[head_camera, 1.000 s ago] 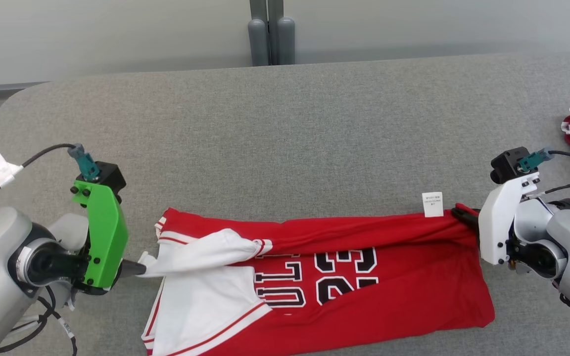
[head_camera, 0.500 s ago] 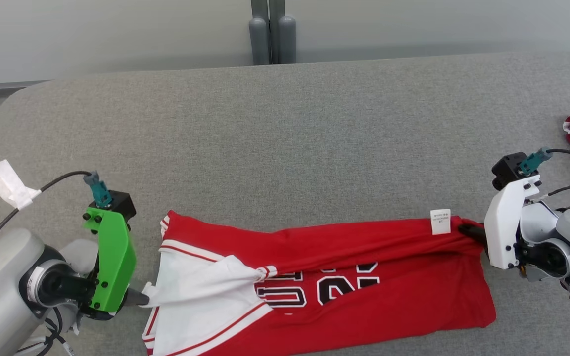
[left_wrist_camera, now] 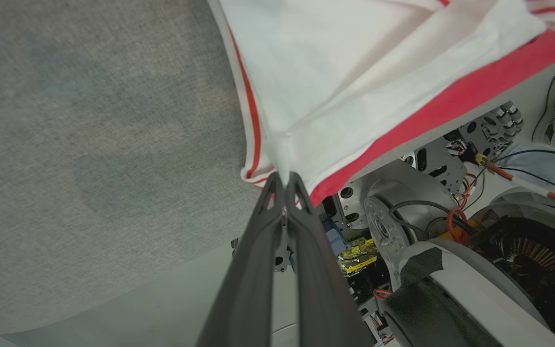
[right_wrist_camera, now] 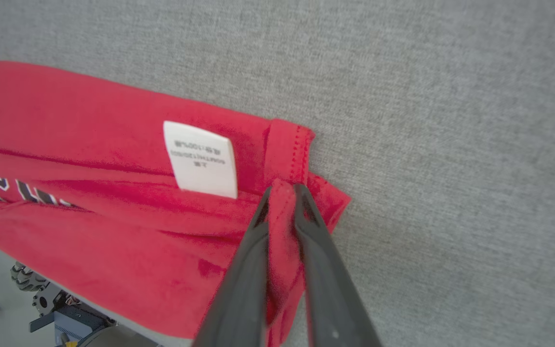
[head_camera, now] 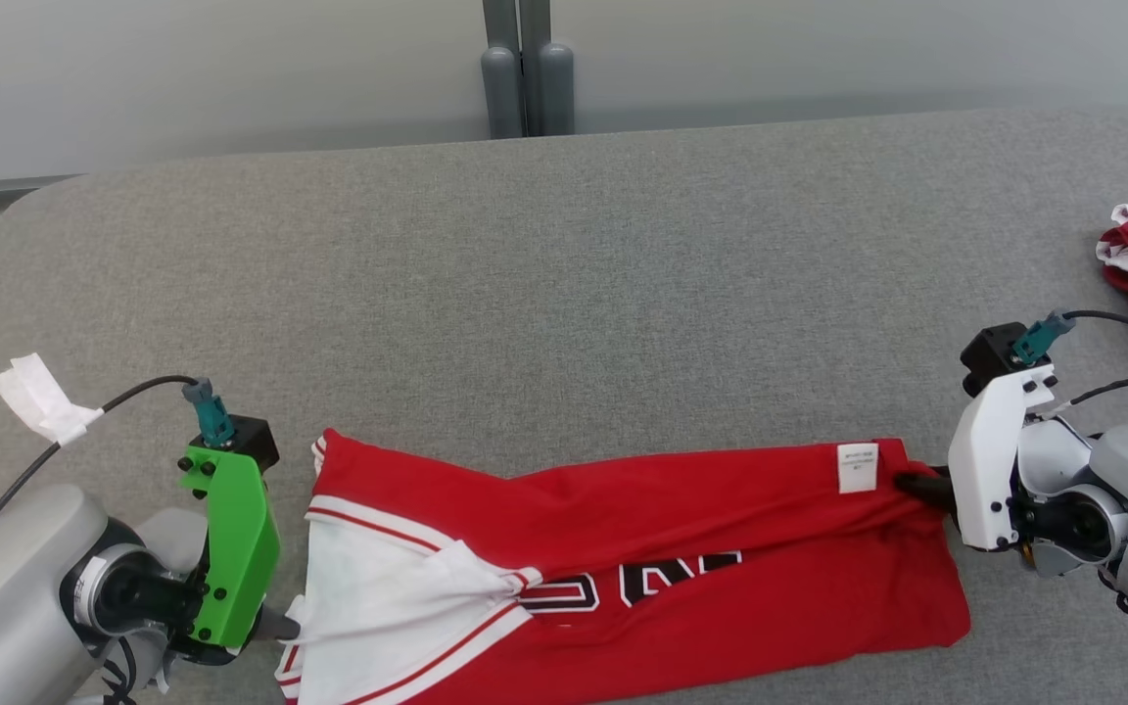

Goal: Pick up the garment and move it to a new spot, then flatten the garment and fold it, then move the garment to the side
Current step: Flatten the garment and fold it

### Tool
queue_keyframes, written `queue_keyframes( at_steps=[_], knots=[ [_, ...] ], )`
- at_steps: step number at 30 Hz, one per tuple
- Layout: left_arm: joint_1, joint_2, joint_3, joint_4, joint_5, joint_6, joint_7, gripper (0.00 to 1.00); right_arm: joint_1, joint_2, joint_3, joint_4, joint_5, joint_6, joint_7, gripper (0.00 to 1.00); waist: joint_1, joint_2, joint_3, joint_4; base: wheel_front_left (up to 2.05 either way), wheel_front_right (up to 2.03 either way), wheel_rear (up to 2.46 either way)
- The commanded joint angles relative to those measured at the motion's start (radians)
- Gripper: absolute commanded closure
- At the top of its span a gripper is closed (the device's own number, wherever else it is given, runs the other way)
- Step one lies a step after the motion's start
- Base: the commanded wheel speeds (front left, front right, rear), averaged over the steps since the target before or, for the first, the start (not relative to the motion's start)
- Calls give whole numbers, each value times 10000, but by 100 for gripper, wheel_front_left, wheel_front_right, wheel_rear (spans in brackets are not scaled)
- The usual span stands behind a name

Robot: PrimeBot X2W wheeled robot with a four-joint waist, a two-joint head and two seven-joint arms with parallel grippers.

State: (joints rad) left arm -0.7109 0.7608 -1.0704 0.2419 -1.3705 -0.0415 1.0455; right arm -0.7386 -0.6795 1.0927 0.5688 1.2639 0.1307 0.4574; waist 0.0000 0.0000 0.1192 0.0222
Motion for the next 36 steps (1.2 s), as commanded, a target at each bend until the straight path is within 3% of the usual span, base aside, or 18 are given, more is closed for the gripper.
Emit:
queue_keyframes(
  at_steps=[1, 10, 17, 22, 28, 33, 36],
  knots=[
    [163, -49, -24, 77, 9, -37, -49, 0, 170, 10, 37, -9, 80, 1, 38, 0, 0, 0, -41, -22, 0, 0, 0],
    [183, -65, 66, 183, -16, -150, -241, 0, 444, -162, -194, -432, 605, 1, -299, 0, 0, 0, -487, -51, 0, 0, 0],
    [-305, 170, 709, -248, 486, -302, -1511, 0, 624, -657, -959, -1454, 879, 3, -1893, 0, 0, 0, -810, 5, 0, 0, 0],
    [-432, 204, 1511, -458, 1416, -274, -3974, 0, 848, -985, -1660, -2030, 501, 3, -3866, 0, 0, 0, -954, 53, 0, 0, 0],
    [317, 74, 2501, -543, 2235, 341, -7307, 0, 1575, -833, -2737, -1863, -60, 3, -6647, 0, 0, 0, -1177, 123, 0, 0, 0],
    [1404, 41, 3079, -967, 2841, 1197, -9844, 0, 2638, -271, -4051, -1530, -894, 3, -7219, 0, 0, 0, -1267, 204, 0, 0, 0],
    [2214, -11, 3415, -1290, 2903, 1609, -11137, 0, 3432, 399, -5608, -1591, -1869, 3, -7221, 0, 0, 0, -1269, 225, 0, 0, 0]
  ],
)
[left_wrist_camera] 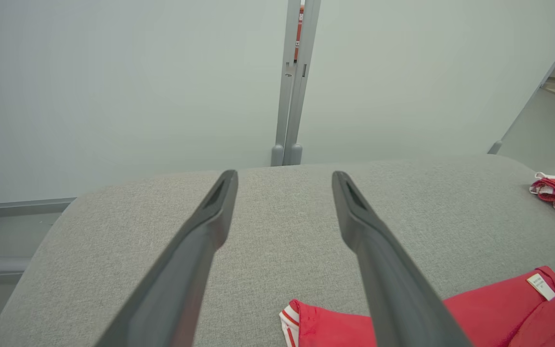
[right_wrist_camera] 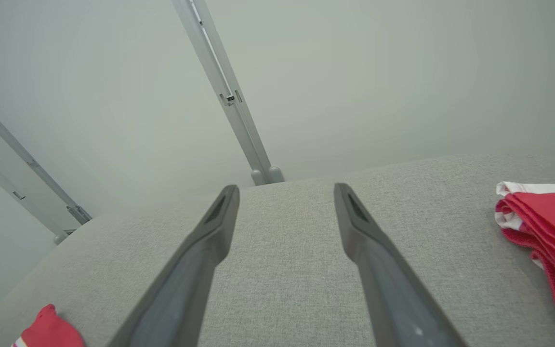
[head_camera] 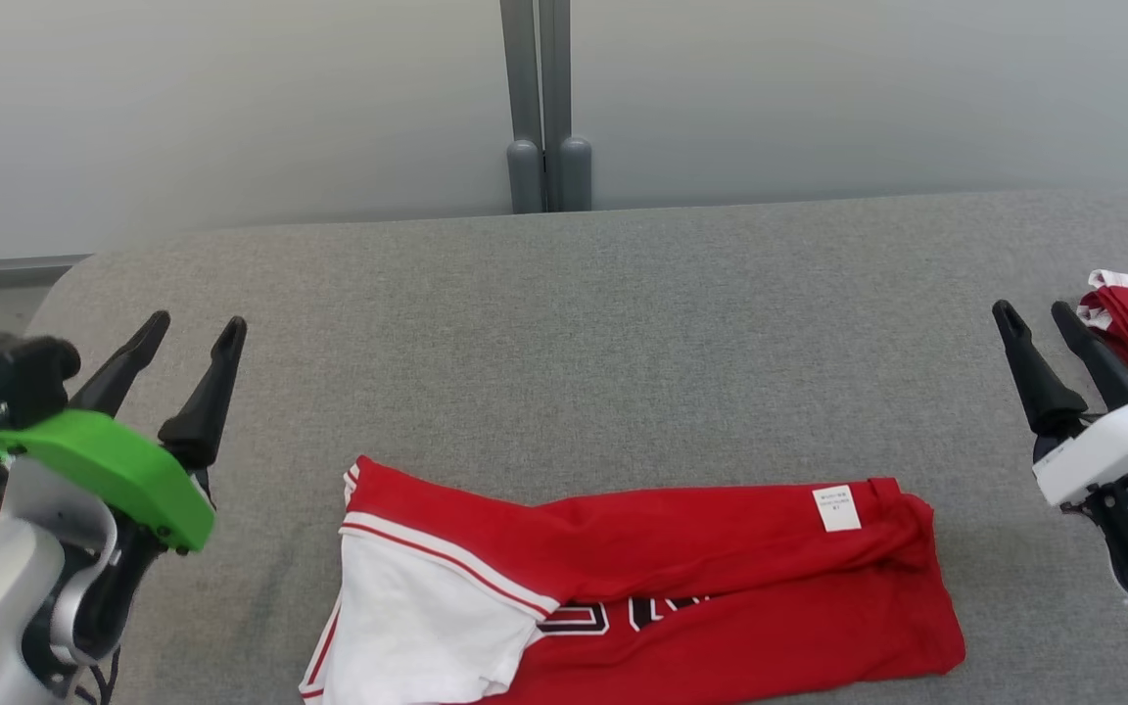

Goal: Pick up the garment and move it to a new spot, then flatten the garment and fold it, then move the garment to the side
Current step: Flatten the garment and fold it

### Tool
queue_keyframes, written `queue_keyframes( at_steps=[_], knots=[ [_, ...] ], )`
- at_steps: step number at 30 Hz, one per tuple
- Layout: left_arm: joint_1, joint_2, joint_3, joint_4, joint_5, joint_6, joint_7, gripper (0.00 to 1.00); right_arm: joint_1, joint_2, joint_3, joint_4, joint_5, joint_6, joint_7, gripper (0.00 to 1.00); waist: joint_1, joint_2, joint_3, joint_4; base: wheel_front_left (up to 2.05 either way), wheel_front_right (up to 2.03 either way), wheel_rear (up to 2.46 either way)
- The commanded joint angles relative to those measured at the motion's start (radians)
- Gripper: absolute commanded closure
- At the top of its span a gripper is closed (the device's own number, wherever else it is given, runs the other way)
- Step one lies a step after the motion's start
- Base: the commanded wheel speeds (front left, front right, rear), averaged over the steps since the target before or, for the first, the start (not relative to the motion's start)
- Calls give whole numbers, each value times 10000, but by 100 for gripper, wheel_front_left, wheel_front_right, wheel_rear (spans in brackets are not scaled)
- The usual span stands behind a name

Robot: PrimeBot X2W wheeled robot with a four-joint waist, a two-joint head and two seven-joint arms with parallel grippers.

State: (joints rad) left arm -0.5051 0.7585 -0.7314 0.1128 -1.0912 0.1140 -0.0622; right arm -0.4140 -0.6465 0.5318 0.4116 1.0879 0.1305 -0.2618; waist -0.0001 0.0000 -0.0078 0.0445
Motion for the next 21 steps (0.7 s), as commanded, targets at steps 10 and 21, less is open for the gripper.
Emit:
queue_keyframes(
  at_steps=[10, 21],
  knots=[
    [2528, -750, 1424, -819, 1415, 1349, -2038, 0, 3480, 2644, -4415, -1879, -3922, 5, -28, 0, 1, 0, 67, 115, 0, 0, 0],
    [5127, -3091, 4291, -1252, 4052, 672, -2033, 0, 4571, 3552, -4727, -2204, -4898, 5, -32, 0, 1, 0, 247, -26, 0, 0, 0]
  ],
)
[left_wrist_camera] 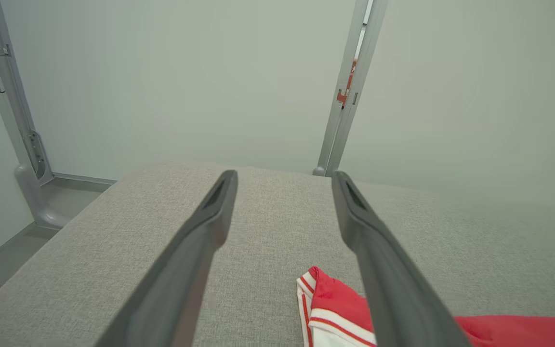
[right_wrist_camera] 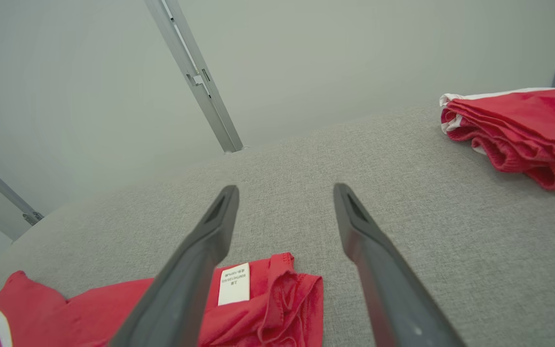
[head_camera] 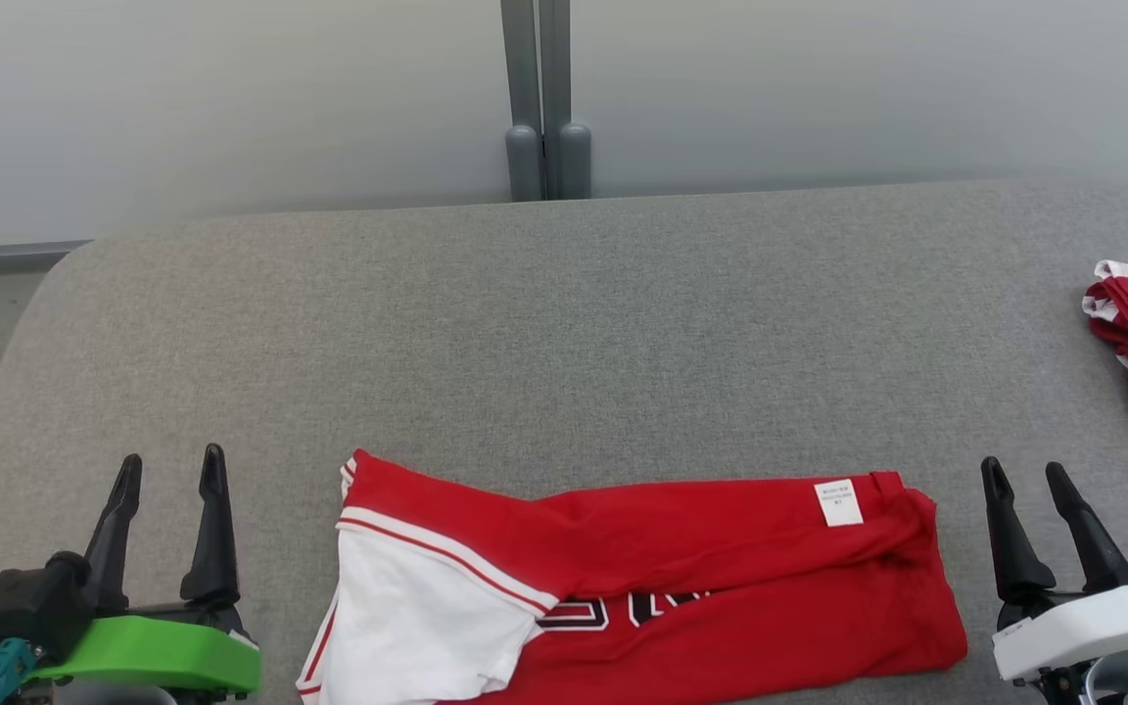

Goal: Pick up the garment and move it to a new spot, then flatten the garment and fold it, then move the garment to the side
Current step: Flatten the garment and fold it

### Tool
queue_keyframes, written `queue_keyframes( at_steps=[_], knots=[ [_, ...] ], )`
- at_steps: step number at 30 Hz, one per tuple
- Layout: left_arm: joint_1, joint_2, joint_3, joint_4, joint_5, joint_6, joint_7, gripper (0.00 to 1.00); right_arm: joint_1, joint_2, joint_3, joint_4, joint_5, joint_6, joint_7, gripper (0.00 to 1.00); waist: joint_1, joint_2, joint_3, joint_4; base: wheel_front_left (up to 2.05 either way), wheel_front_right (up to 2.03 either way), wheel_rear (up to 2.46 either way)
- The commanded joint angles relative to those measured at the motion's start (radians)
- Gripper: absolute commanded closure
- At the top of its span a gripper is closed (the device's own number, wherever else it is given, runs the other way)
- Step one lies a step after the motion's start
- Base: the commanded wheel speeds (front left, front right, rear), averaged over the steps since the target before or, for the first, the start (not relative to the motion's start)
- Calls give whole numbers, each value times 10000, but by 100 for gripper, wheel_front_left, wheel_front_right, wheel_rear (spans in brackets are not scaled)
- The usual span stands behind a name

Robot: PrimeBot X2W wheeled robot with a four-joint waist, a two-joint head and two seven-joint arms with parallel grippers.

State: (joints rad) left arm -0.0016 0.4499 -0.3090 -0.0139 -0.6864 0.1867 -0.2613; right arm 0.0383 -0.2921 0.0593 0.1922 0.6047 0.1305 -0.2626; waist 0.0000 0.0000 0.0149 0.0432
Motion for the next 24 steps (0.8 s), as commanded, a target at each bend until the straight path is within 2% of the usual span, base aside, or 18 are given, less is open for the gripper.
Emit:
queue_keyframes(
  at_steps=[1, 7, 11, 17, 24],
  knots=[
    [191, -177, 224, 61, 165, -205, -43, 0, 3, -3, 4, 14, -101, 5, -24, 0, 0, 0, 35, -12, 0, 0, 0],
    [251, -846, 713, 375, 796, -886, -45, 0, -342, -58, 311, 570, -206, 5, 393, 0, 0, 0, 76, 61, 0, 0, 0],
    [67, -1138, 754, 669, 1091, -1279, -45, 0, -889, 376, 411, 1416, -199, 5, 901, 0, 0, 0, 142, 95, 0, 0, 0],
    [-222, -1434, 657, 1114, 1336, -1646, -45, 0, -1325, 903, 40, 2961, -731, 5, 1331, 0, 0, 0, 242, 347, 0, 0, 0],
    [-389, -1622, 677, 1522, 1482, -1912, -44, 0, -1450, 1342, -448, 3963, -734, 3, 1929, 0, 0, 0, 329, 459, 0, 0, 0]
  ],
)
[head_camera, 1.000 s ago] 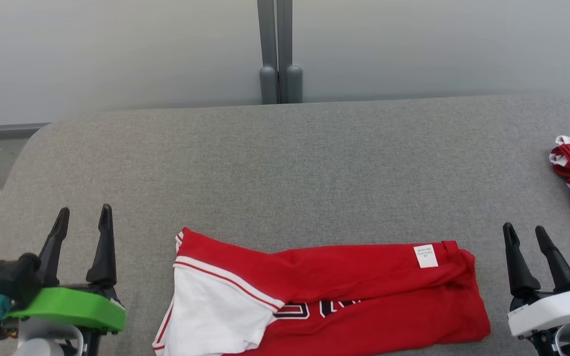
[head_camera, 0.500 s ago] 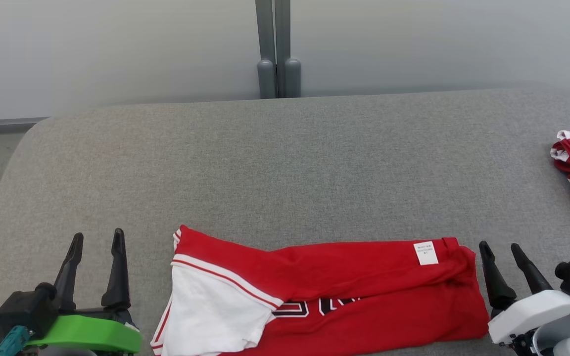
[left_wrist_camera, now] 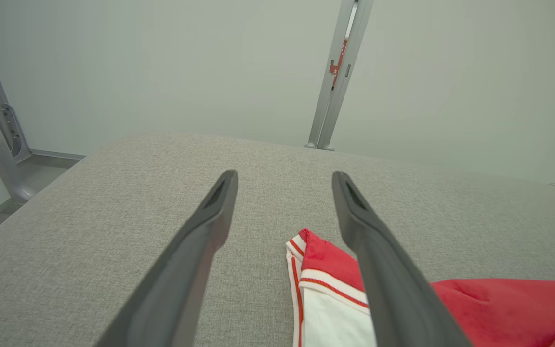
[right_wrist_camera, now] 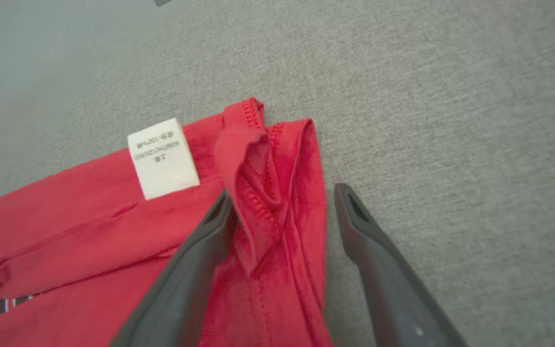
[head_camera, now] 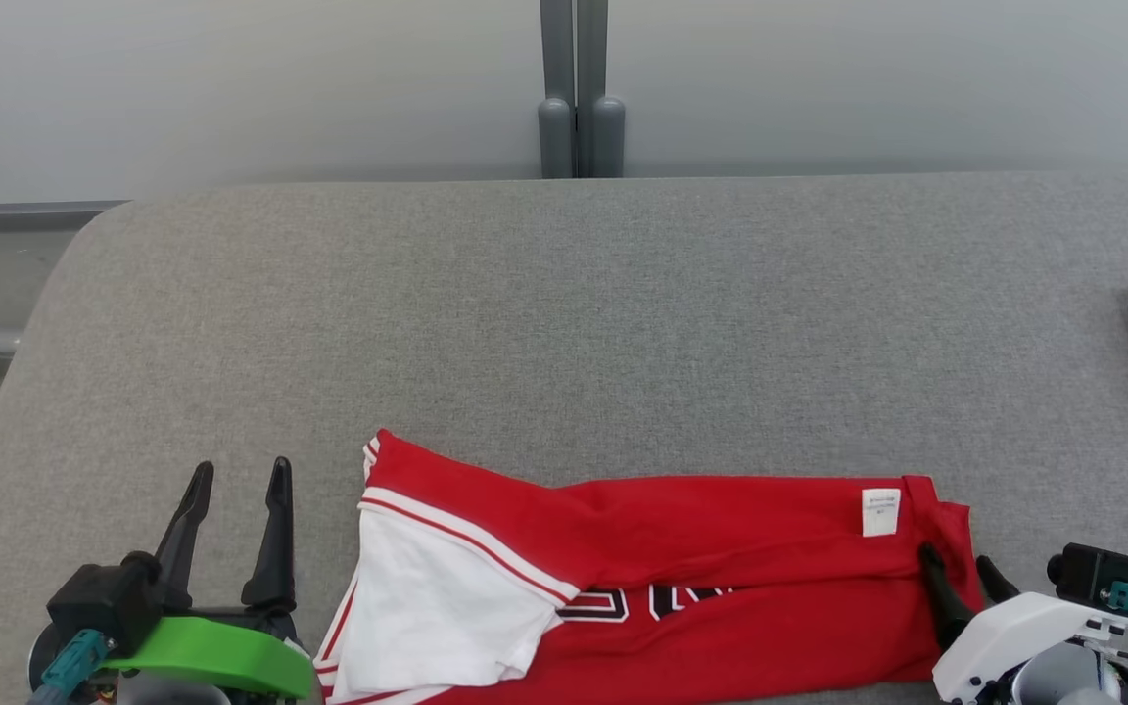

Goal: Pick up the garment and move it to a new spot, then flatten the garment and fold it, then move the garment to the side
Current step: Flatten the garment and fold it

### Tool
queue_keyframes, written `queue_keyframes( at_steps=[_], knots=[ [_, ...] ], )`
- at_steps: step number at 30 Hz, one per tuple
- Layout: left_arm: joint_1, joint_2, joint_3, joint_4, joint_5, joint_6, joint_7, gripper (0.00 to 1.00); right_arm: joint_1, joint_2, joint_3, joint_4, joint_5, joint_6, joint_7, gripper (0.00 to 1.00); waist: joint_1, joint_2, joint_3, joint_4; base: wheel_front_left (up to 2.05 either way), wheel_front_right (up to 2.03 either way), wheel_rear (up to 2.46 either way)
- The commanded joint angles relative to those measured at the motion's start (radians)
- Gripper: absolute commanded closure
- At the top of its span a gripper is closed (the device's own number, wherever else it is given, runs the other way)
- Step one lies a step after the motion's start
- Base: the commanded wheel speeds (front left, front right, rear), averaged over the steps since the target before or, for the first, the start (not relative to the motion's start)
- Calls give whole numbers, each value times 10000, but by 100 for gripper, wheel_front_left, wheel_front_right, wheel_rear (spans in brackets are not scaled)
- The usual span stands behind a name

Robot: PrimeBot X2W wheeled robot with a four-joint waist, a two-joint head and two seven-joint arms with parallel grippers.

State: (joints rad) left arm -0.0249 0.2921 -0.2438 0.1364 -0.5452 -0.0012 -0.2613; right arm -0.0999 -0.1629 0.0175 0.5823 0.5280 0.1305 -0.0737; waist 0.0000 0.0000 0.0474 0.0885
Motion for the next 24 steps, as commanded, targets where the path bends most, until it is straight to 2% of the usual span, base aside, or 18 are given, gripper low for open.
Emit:
queue_keyframes(
  at_steps=[1, 5, 9, 10, 11, 12, 18, 24],
  knots=[
    [-176, -68, 14, 56, 98, -67, -46, 0, -82, 119, -131, 202, 68, 3, 144, 0, 0, 0, 9, 14, 0, 0, 0],
    [-281, -137, -3, 172, 199, -150, -46, 0, -176, 435, -342, 658, 395, 3, 542, 0, 0, 0, 34, 47, 0, 0, 0],
    [-354, -195, 14, 264, 281, -238, -45, 0, -287, 775, 89, 746, 970, 8, 993, 0, 0, 0, 52, 83, 0, 0, 0],
    [-369, -207, 18, 294, 285, -245, -45, 0, -303, 816, 242, 692, 1140, 8, 1056, 20, 0, 0, 52, 102, 0, 0, 0],
    [-381, -220, 26, 320, 287, -251, -45, 0, -312, 810, 346, 642, 1250, 9, 1037, 66, 0, 0, 49, 118, 0, 0, 0],
    [-386, -228, 49, 337, 300, -268, -46, 0, -343, 789, 451, 576, 1387, 9, 978, 100, 0, 0, 47, 136, 0, 0, 0],
    [-360, -298, 90, 414, 314, -343, -46, 0, -758, 402, 927, 226, 1818, 6, 373, 100, 0, 0, 82, 204, 0, 0, 0],
    [-295, -379, 90, 424, 369, -383, -46, 0, -1023, -183, 932, 82, 2171, 3, -159, 100, 0, 0, 125, 133, 0, 0, 0]
  ],
)
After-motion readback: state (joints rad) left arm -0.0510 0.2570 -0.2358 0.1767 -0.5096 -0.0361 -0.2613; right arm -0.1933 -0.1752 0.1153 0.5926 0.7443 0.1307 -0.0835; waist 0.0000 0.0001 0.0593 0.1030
